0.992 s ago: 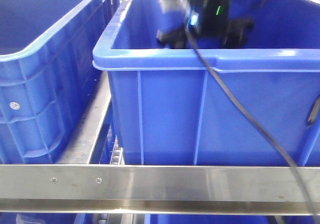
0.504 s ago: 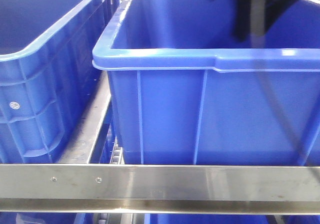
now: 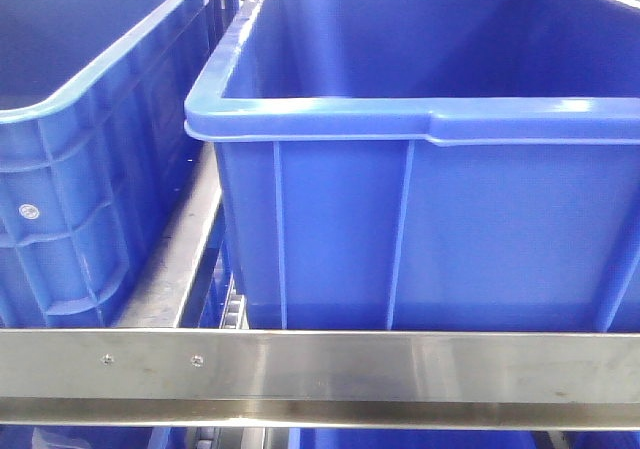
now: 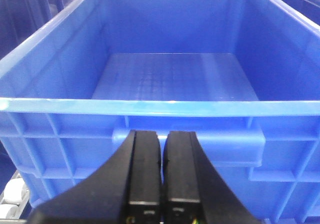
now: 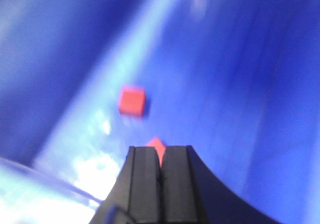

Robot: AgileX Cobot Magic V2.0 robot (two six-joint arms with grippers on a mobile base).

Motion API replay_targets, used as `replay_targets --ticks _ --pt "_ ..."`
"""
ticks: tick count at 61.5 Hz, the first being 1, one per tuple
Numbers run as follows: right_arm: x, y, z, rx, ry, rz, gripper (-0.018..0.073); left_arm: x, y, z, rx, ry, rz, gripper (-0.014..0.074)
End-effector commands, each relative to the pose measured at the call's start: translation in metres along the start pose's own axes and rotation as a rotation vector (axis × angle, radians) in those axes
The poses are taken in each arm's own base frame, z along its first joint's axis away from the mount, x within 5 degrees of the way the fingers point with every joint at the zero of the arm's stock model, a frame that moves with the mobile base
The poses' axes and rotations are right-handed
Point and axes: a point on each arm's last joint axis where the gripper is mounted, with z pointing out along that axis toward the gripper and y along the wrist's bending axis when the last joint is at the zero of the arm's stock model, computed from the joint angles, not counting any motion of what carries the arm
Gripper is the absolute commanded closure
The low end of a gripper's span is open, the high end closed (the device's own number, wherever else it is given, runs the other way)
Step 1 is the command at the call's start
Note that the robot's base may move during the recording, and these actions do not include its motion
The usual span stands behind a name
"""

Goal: Pick red cube and place on left shelf

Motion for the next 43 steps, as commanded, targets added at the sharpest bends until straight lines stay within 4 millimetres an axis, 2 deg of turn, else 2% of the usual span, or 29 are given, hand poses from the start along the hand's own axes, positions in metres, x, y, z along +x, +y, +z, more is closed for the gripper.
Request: replay_targets --ticks 1,9,20,43 --pt "-0.003 -0.002 -0.029 -0.018 -0.203 -0.009 0.0512 -0.001 0.0 0.0 0.004 -0.08 -0.007 0.0495" --pt "0.024 -0.005 -0.052 -0.022 -0.267 -0.003 0.0512 -0.001 0.0 0.0 0.004 -0.08 -0.007 0.0495" --pt "0.046 -0.008 -0.066 -0.022 -0.31 0.002 0.0512 -0.001 0.0 0.0 0.004 -0.08 -0.007 0.0495" --pt "0.051 -0.008 -0.068 -0.019 -0.306 0.003 0.0512 -0.001 0.0 0.0 0.004 -0.08 -0.007 0.0495"
